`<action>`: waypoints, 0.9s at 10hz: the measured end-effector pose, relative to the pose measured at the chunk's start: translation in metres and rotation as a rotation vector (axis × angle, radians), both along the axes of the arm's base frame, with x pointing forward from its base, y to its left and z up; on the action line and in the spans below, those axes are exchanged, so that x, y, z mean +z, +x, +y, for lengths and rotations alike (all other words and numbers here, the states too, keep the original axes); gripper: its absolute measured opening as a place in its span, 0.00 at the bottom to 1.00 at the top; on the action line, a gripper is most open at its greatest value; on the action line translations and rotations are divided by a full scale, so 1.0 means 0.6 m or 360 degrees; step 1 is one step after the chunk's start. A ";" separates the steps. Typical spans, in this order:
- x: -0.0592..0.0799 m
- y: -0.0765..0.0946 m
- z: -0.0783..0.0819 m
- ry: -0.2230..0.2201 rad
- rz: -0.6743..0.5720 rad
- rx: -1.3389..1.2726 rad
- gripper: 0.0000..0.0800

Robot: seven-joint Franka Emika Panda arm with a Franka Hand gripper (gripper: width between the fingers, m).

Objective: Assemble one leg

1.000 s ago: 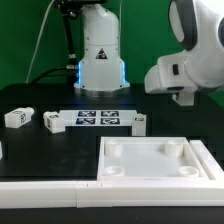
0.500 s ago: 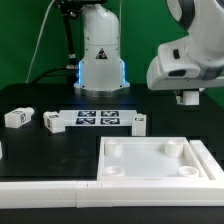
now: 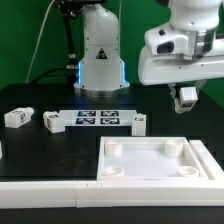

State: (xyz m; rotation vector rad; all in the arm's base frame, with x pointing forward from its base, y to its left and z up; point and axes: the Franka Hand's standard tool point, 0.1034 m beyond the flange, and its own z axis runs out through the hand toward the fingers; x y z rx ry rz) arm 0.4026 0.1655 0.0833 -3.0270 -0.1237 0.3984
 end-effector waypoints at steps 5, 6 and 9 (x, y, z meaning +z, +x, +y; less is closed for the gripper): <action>0.020 0.036 -0.009 0.0103 -0.0808 -0.0030 0.36; 0.027 0.044 -0.014 0.0113 -0.0900 -0.0035 0.36; 0.057 0.102 -0.040 0.0091 -0.0881 0.0068 0.36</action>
Offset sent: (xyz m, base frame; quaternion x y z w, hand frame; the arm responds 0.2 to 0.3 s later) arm 0.0076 -0.0100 0.0153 0.0099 0.1650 -0.0295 0.9858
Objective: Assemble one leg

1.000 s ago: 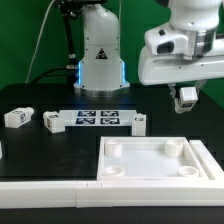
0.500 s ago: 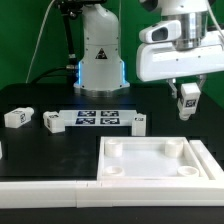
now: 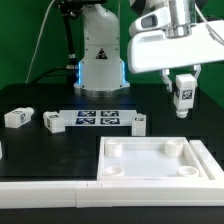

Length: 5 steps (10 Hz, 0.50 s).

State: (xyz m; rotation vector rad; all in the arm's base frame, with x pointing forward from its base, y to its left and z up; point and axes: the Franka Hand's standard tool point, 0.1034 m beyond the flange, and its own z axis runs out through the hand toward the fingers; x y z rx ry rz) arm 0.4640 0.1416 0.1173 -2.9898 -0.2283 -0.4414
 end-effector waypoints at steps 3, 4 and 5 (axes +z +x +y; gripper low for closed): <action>-0.003 -0.003 0.002 0.0003 -0.0005 -0.0003 0.36; -0.003 -0.003 0.002 0.0003 -0.0005 -0.0003 0.36; -0.004 0.001 -0.003 -0.0014 -0.0009 0.0041 0.36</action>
Offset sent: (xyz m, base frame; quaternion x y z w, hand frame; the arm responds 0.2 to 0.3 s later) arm 0.0000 0.0000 0.0000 0.0000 0.0000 0.0000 1.0000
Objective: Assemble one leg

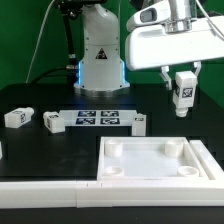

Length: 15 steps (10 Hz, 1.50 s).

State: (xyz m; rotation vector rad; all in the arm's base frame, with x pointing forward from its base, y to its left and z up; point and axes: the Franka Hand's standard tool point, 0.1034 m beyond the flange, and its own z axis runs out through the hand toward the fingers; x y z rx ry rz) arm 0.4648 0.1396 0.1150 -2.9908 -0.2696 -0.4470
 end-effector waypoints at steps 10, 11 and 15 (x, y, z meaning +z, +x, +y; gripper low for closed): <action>0.005 0.192 -0.060 -0.0040 -0.0134 0.0134 0.36; 0.005 0.194 -0.063 -0.0044 -0.0178 0.0125 0.36; -0.005 0.211 -0.057 -0.0031 -0.0176 0.0117 0.36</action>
Offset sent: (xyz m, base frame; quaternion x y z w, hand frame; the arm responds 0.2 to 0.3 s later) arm 0.0684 -0.0093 0.0060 0.0153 -0.0058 -0.0480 0.9987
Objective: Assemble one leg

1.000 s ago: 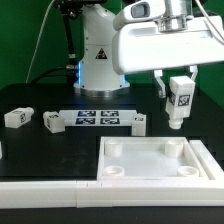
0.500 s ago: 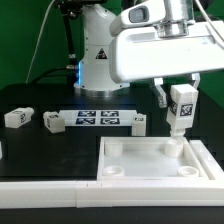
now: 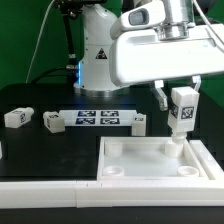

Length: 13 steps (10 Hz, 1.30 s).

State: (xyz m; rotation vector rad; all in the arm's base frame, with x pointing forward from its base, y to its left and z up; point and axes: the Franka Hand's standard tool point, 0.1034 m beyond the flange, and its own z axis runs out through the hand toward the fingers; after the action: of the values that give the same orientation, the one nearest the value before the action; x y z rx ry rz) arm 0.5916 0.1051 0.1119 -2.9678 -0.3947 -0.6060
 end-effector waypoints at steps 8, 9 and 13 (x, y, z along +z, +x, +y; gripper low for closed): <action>-0.047 0.039 0.002 0.0020 -0.0084 -0.0029 0.36; -0.047 0.040 0.005 0.0021 -0.0086 -0.0027 0.36; -0.049 0.047 0.007 0.0022 -0.0122 -0.0029 0.36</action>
Offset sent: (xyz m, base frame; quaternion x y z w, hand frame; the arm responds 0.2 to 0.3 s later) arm 0.0185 -0.0016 -0.0176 -0.0153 0.0220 0.0006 0.9996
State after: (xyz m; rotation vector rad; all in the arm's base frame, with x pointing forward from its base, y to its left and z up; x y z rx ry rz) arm 0.6195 0.1091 0.0826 -2.9449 -0.3678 -0.7229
